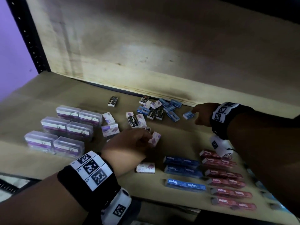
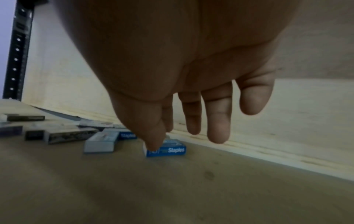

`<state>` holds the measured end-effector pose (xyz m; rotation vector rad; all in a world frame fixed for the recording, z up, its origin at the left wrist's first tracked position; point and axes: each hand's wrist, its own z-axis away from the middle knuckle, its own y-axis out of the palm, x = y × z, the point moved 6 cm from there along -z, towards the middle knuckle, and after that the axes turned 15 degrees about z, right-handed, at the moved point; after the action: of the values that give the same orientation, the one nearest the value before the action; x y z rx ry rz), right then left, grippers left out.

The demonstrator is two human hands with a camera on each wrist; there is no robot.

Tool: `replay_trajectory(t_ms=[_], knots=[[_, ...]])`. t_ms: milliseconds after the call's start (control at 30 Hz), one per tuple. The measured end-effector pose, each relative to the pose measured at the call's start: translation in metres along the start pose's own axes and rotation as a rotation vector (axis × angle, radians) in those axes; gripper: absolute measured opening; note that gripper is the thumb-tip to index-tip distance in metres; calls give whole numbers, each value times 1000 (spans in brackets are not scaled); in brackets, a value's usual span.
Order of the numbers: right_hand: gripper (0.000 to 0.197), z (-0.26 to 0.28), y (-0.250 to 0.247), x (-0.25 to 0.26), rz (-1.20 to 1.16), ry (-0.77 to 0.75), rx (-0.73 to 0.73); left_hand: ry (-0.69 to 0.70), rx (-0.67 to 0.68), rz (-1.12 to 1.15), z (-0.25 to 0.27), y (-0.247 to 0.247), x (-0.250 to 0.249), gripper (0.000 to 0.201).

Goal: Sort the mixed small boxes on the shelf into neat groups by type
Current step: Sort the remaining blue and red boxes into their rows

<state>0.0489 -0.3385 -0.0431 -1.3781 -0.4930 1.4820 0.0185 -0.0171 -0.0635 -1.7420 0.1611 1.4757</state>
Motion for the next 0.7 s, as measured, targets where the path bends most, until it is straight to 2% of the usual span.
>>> replay_trajectory(t_ms=[100,233,433,600,700], knots=[[58,-9,2,7,10,-17,-6,-1,-5,19,1,-3,0,12],[43,-15,4,25,97,-80,-78,-24,7,51,2,-5,0,25],[24,-16,-2,37,51,-173,1,-34,3,64,5,-6,-2,21],[14,-18,-2,37,112,-192,54,-27,13,73,6,-6,-5,18],[19,-21,0,34,66,-182,14,-9,9,42,6,-6,-6,17]])
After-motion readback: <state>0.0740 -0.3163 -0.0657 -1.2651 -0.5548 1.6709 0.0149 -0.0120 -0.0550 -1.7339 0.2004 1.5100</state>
